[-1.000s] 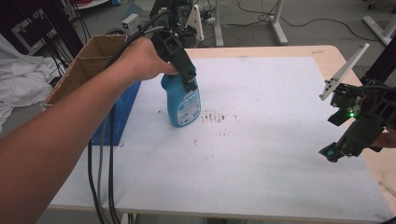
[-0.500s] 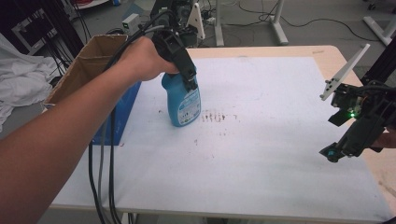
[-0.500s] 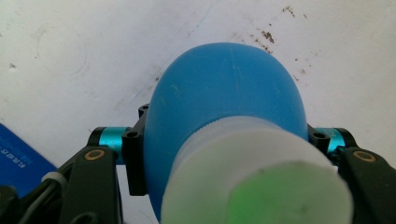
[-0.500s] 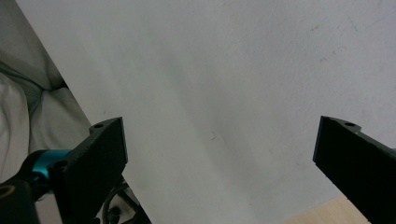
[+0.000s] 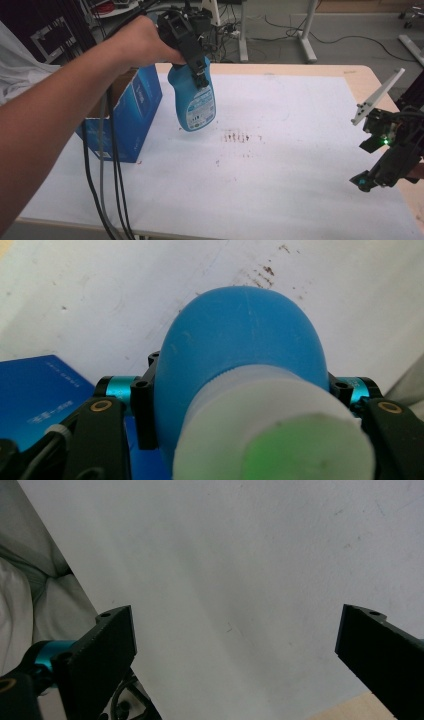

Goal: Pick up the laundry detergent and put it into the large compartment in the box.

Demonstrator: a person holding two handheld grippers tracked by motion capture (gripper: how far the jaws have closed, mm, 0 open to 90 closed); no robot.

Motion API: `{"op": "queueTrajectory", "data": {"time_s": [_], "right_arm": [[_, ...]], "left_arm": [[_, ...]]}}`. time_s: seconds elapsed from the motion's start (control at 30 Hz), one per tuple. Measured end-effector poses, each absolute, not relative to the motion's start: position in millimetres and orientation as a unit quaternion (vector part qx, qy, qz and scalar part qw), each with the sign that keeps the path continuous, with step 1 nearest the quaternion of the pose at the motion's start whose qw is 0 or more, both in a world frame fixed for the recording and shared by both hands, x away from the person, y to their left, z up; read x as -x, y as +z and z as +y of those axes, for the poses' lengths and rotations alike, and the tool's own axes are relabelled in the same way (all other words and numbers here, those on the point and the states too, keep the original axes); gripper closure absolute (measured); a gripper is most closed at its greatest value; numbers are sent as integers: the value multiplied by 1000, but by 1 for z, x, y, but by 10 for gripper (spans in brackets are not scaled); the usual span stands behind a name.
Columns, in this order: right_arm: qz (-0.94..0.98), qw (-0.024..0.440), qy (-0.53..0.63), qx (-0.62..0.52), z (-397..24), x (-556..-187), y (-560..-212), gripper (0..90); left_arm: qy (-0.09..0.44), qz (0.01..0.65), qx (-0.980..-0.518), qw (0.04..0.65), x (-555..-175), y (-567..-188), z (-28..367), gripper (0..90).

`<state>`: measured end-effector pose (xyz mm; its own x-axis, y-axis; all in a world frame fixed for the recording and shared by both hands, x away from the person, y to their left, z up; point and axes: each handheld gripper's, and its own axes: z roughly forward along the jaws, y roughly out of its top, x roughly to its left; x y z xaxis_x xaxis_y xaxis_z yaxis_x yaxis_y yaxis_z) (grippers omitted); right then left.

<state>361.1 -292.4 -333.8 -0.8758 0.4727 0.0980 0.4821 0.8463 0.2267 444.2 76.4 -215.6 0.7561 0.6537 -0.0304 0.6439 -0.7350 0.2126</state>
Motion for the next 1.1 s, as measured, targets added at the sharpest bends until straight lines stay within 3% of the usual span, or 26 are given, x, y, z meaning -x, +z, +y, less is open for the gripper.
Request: {"op": "queueTrajectory", "data": {"time_s": [0.63, 1.1], "right_arm": [[-960, 21, -131, 245, -292, -360, -332, 21], [-959, 21, -134, 247, -294, -359, -330, 21]], "left_arm": [[24, 221, -969, 112, -403, -117, 129, 377], [51, 224, -967, 106, -389, -88, 174, 377]]}}
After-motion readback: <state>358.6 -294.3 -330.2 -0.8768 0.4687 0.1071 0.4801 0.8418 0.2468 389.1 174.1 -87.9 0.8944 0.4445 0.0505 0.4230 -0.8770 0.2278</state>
